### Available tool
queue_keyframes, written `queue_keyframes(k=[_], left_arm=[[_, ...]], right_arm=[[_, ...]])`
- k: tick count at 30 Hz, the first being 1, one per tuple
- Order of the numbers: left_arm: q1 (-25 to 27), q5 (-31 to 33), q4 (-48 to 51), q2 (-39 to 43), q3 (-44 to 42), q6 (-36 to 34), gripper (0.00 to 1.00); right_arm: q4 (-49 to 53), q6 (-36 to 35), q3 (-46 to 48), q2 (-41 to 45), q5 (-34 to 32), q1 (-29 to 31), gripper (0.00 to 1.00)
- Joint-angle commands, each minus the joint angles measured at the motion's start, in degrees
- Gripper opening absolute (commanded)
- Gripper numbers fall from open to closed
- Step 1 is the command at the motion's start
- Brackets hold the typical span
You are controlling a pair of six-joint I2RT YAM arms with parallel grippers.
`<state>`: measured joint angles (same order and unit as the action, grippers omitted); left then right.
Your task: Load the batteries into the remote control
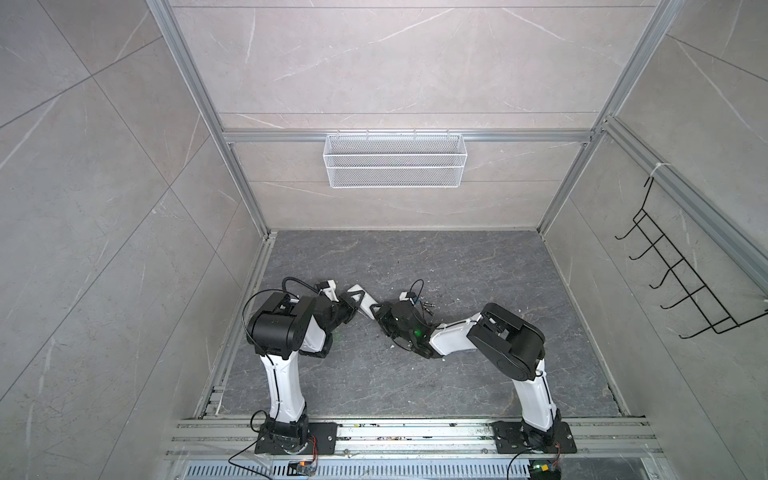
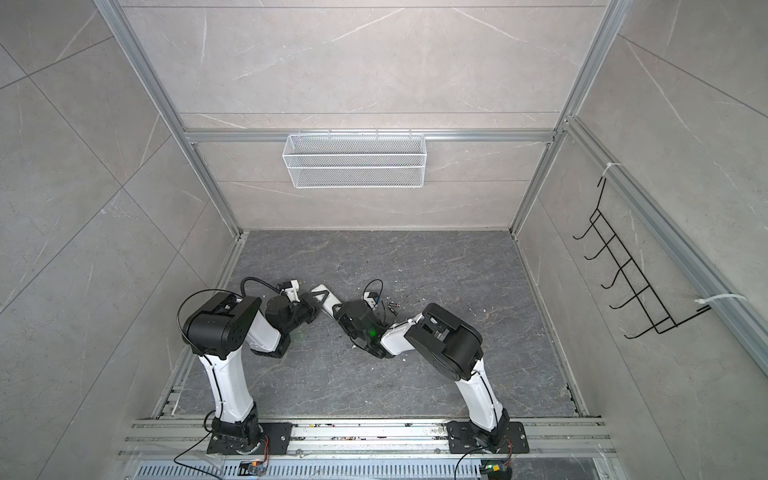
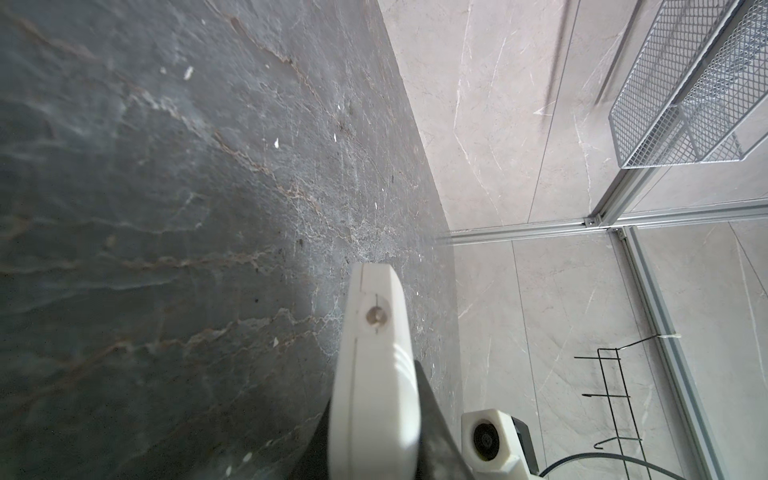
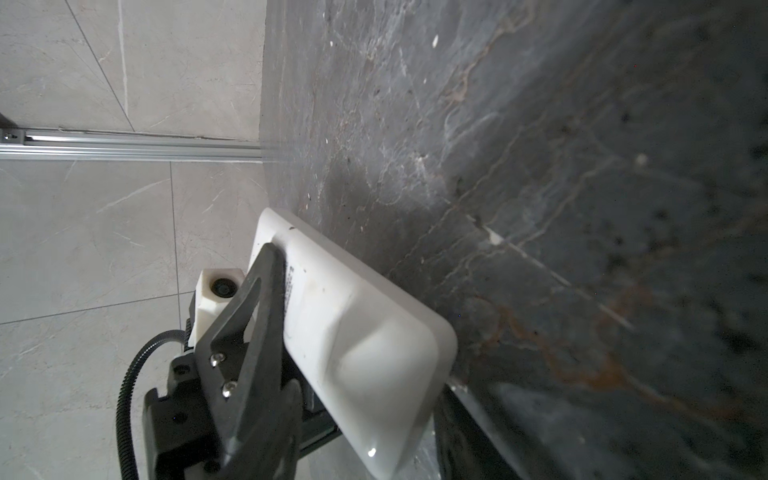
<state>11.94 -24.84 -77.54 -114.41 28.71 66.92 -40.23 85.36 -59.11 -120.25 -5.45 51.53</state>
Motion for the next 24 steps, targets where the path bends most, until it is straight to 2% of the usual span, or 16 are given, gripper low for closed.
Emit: queue_keyframes(k=[1, 7, 15, 24], left_arm=[[-0.22, 1.52, -3.58, -0.29, 0.36, -3.53, 0.00], [0.07, 3.37, -3.59, -0.53, 0.19, -4.21, 0.00], [0.05, 1.59, -3.63, -1.38, 1.29, -2.78, 0.00], [0.09, 1.37, -3.54, -1.87, 1.62, -2.60, 0.00]], right_arm=[[2.82, 0.14, -2.58, -0.64, -2.36, 0.00, 0.51], [3.95, 1.56, -5.01, -3.25, -2.28, 0.00, 0.50], [7.09, 2.40, -7.76, -5.44, -2.29, 0.13, 0.47], [8.35, 2.63, -5.83, -4.58, -3.69, 0.06, 0.40]])
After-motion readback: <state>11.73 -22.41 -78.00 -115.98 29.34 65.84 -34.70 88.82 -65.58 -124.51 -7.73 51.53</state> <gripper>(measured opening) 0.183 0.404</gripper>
